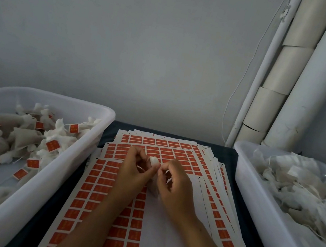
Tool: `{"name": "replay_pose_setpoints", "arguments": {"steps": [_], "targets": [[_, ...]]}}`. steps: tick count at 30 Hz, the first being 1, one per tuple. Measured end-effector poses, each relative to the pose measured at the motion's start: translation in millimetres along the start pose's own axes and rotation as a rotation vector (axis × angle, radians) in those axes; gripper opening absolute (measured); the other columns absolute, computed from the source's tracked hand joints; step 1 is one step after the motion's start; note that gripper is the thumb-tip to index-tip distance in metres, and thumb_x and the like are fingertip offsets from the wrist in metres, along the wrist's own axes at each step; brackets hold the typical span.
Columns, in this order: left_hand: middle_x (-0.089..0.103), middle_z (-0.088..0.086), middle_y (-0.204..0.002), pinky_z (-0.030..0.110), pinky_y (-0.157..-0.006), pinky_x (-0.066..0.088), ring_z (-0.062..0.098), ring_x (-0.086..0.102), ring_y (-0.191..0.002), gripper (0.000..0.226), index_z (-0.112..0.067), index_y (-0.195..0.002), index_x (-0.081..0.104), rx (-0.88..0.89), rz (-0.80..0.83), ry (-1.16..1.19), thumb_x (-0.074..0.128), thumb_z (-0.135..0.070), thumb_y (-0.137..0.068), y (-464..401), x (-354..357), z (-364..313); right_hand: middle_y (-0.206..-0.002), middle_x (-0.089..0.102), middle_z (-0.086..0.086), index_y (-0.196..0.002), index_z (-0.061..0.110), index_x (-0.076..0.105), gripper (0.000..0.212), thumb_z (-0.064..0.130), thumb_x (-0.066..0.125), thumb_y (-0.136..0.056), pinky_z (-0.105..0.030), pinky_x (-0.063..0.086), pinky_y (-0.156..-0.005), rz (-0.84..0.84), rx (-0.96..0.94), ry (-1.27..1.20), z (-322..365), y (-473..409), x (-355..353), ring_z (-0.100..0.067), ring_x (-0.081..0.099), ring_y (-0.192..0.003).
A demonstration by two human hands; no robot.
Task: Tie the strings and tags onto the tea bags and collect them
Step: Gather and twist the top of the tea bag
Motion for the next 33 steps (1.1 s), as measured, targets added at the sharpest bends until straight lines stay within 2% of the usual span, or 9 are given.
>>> {"name": "replay_pose_setpoints", "arguments": {"steps": [4,7,11,14,19,24,29,33], "targets": [[0.063,0.003,-0.091,0.023,-0.074,0.056,0.015,0.065,-0.083,0.033,-0.021,-0.099,0.047,0.008,0.089,0.022,0.069,-0.004,-0.081,1.7,3.4,-2.3,-0.092,0.055,0.016,-0.09,0.025,0.053,0.003,0.025,0.055,-0.09,-0.01,0.051,-0.07,-0.045,0.022,-0.041,-1.9,-0.3,-2.2,-0.002,0.058,-0.084],[0.063,0.001,-0.089,0.02,-0.072,0.055,0.014,0.064,-0.082,0.033,-0.021,-0.1,0.05,0.03,0.093,-0.003,0.07,-0.003,-0.08,2.9,5.6,-4.8,-0.092,0.053,0.019,-0.089,0.025,0.052,0.008,0.02,0.058,-0.09,-0.008,0.049,-0.069,-0.06,0.051,-0.058,-4.7,-1.6,-4.7,-0.001,0.057,-0.084],[0.066,0.004,-0.087,0.026,-0.074,0.056,0.016,0.066,-0.08,0.03,-0.013,-0.102,0.053,0.05,0.122,0.047,0.07,-0.002,-0.079,3.6,6.5,-9.4,-0.095,0.055,0.012,-0.09,0.021,0.053,0.004,0.019,0.057,-0.091,-0.008,0.049,-0.071,-0.051,0.082,-0.056,-8.2,-2.1,-4.3,-0.003,0.057,-0.086],[0.069,0.004,-0.092,0.03,-0.076,0.057,0.016,0.068,-0.086,0.031,-0.01,-0.106,0.055,0.031,0.135,0.104,0.069,-0.002,-0.08,3.9,4.4,-9.1,-0.098,0.058,0.006,-0.092,0.02,0.054,0.003,0.019,0.056,-0.091,-0.009,0.049,-0.072,-0.061,0.126,-0.064,-11.6,-1.9,-4.6,-0.006,0.059,-0.088],[0.068,-0.003,-0.103,0.025,-0.079,0.056,0.008,0.066,-0.094,0.034,-0.021,-0.105,0.056,0.026,0.128,0.052,0.07,-0.003,-0.08,3.2,5.0,-7.6,-0.094,0.058,0.006,-0.087,0.018,0.055,0.004,0.019,0.057,-0.091,-0.009,0.048,-0.069,-0.087,0.143,-0.071,-11.5,-3.0,-6.4,-0.005,0.058,-0.084],[0.067,-0.012,-0.093,0.019,-0.074,0.055,0.002,0.065,-0.087,0.032,-0.03,-0.095,0.057,0.104,0.074,-0.056,0.072,-0.008,-0.078,3.4,5.9,-14.0,-0.095,0.057,0.004,-0.087,0.015,0.056,0.005,0.013,0.059,-0.089,-0.009,0.048,-0.069,-0.089,0.07,-0.046,-6.2,-3.0,-7.8,-0.006,0.056,-0.084],[0.067,-0.009,-0.086,0.017,-0.071,0.055,0.003,0.066,-0.081,0.029,-0.026,-0.09,0.06,0.145,0.041,-0.083,0.071,-0.003,-0.078,3.3,3.3,-16.5,-0.094,0.055,0.006,-0.086,0.015,0.057,0.004,0.014,0.06,-0.088,-0.009,0.048,-0.068,-0.12,0.002,-0.081,1.5,-3.4,-10.9,-0.002,0.054,-0.09],[0.068,-0.003,-0.085,0.02,-0.072,0.056,0.008,0.067,-0.079,0.023,-0.018,-0.091,0.061,0.128,0.042,-0.03,0.07,-0.002,-0.078,3.1,1.8,-15.9,-0.095,0.057,0.004,-0.088,0.015,0.055,0.007,0.022,0.055,-0.087,-0.009,0.045,-0.075,-0.141,0.045,-0.177,1.0,-4.4,-11.5,-0.004,0.054,-0.091]]}}
Point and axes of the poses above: each hand's wrist, its own y-axis away from the middle knuckle, its own x-axis out of the palm, z = x × y, the point moved 6 cm from there along -y, towards the middle knuckle
